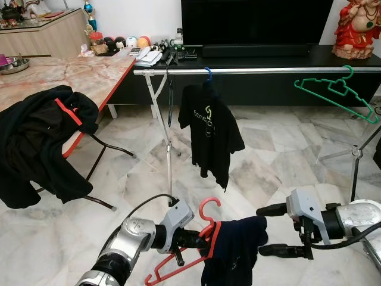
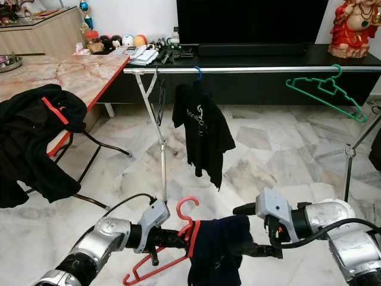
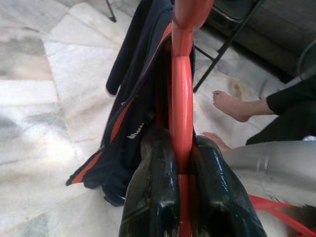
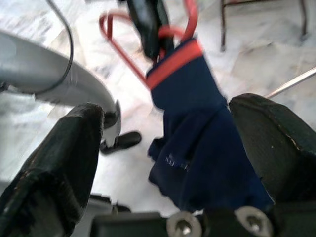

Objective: Hang hanger

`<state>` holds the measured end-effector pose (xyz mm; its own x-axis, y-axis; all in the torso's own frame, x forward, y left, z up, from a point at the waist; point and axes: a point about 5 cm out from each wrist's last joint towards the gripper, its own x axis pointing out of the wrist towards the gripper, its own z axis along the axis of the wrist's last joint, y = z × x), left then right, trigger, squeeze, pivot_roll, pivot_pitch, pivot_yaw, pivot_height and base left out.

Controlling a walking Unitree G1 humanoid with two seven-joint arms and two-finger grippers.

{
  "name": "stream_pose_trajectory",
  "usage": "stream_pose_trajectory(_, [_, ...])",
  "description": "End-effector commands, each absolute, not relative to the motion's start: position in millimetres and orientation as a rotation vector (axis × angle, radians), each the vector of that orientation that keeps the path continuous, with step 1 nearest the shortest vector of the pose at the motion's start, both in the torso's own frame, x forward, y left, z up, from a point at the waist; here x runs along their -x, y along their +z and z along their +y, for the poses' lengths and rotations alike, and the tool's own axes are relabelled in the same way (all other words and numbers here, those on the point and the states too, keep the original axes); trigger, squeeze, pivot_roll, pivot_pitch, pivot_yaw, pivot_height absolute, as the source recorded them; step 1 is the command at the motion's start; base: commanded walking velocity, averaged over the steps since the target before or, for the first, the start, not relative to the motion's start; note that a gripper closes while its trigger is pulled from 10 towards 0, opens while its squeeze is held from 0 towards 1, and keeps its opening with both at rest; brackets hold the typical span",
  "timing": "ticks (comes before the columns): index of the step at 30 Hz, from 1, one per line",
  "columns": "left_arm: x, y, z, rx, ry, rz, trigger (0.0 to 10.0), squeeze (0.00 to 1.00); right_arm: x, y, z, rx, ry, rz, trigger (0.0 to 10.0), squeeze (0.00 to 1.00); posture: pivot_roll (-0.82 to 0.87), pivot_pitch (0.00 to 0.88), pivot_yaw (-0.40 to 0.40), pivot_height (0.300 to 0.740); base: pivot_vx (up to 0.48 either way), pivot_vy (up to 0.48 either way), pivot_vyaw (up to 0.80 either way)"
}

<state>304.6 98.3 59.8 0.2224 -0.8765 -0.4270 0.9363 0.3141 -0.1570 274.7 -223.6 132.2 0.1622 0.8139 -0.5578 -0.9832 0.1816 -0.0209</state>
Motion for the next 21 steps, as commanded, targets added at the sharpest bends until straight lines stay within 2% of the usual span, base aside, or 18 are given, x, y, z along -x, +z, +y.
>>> stream_pose_trajectory(1, [-304.9, 71.4, 97.8, -0.141, -1.309, 0.442, 10.0, 0.0, -275.8, 128.0, -219.7, 0.447, 1.388, 0.492, 10.0, 1.0, -0.02, 0.027, 0.012, 0.74, 0.0, 0.0, 0.0])
stream_pose_trajectory(3, [-304.9, 76.5, 97.4, -0.154, -1.331, 0.428, 10.0, 0.0, -275.2, 124.6, -218.1, 0.445, 1.417, 0.509, 10.0, 1.0, -0.01, 0.021, 0.013, 0.74, 0.0, 0.0, 0.0])
stream_pose_trajectory(4, [-304.8, 78.2, 97.1, -0.164, -1.34, 0.427, 10.0, 0.0, -274.6, 122.5, -217.2, 0.454, 1.433, 0.514, 10.0, 0.42, -0.01, 0.018, 0.013, 0.74, 0.0, 0.0, 0.0])
stream_pose_trajectory(5, [-304.7, 80.1, 96.4, -0.173, -1.351, 0.423, 10.0, 0.0, -274.2, 120.0, -216.6, 0.46, 1.445, 0.525, 10.0, 0.0, -0.01, 0.016, 0.013, 0.74, 0.0, 0.0, 0.0])
stream_pose_trajectory(10, [-301.8, 88.2, 92.8, -0.191, -1.4, 0.409, 10.0, 0.0, -281.0, 115.2, -212.1, 0.489, 1.442, 0.5, 10.0, 0.0, -0.01, 0.0, 0.017, 0.74, 0.0, 0.0, 0.0])
stream_pose_trajectory(15, [-297.1, 93.7, 90.0, -0.214, -1.442, 0.408, 10.0, 0.0, -291.7, 118.6, -204.4, 0.532, 1.418, 0.392, 10.0, 0.0, 0.0, 0.0, 0.023, 0.74, 0.0, 0.0, 0.0])
stream_pose_trajectory(21, [-295.3, 93.3, 89.2, -0.218, -1.447, 0.421, 10.0, 0.0, -294.0, 129.0, -203.8, 0.491, 1.434, 0.342, 10.0, 0.0, -0.01, 0.0, 0.024, 0.74, 0.0, 0.0, 0.0])
